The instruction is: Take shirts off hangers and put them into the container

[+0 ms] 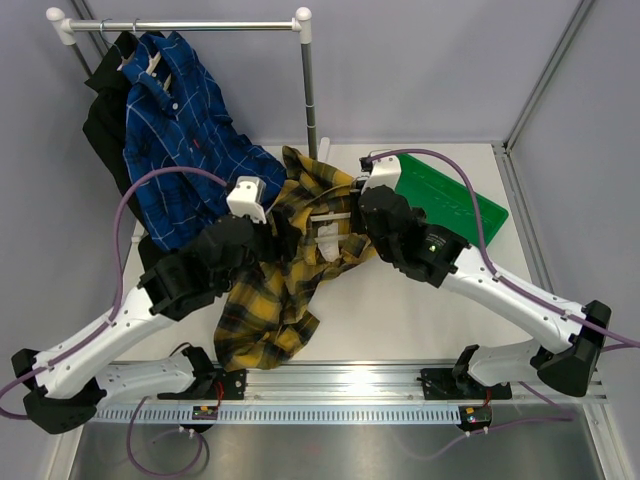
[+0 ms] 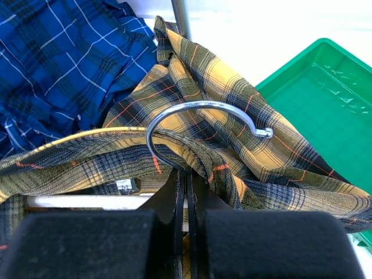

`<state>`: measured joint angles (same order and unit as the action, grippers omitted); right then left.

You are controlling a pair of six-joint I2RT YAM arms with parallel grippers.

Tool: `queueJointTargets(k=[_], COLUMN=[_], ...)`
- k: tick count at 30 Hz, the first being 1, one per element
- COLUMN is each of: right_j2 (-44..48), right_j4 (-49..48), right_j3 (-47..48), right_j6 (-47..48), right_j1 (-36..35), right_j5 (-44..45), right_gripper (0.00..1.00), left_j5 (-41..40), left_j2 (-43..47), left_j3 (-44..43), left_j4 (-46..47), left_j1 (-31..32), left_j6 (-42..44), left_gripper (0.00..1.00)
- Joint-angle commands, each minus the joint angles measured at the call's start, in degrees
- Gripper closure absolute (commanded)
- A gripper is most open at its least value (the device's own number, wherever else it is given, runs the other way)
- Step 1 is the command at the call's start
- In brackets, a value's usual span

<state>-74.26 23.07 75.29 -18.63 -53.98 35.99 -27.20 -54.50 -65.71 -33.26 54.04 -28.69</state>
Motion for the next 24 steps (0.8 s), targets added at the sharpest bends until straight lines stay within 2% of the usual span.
queueJointTargets(k=[1, 5, 10, 13, 21, 24], right_j2=[-0.3, -1.1, -2.2, -2.6, -2.5, -2.6], right_j4=[-2.1, -1.1, 0.5, 1.2, 2.4, 2.9], right_j3=[1.0, 2.0, 3.5, 4.2, 4.3, 4.4], right_j6=[-0.1, -1.0, -2.5, -3.2, -4.5, -5.3], right_j1=[0.4, 0.4, 0.4, 0.3, 0.4, 0.3], right_j5=[2.9, 3.5, 4.9, 5.4, 6.7, 7.3], right_gripper=[1.0, 1.0, 1.0, 1.0, 1.0, 1.0], left_j5=[1.3, -2.9, -12.3, -16.2, -26.7, -27.2], left_j2=[-1.1, -4.1, -9.1, -10.9, -12.2, -12.2], left_j3=[-3.4, -5.2, -8.0, -7.9, -7.9, -7.5], left_j4=[3.1, 1.5, -1.7, -2.2, -8.0, -8.3], left_j1=[2.5, 6.4, 10.8, 11.0, 10.9, 11.0], left_j6=[-1.6, -4.3, -7.0, -8.1, -10.8, -11.0], left_gripper=[0.29, 0.27, 0.21, 0.14, 0.14, 0.14])
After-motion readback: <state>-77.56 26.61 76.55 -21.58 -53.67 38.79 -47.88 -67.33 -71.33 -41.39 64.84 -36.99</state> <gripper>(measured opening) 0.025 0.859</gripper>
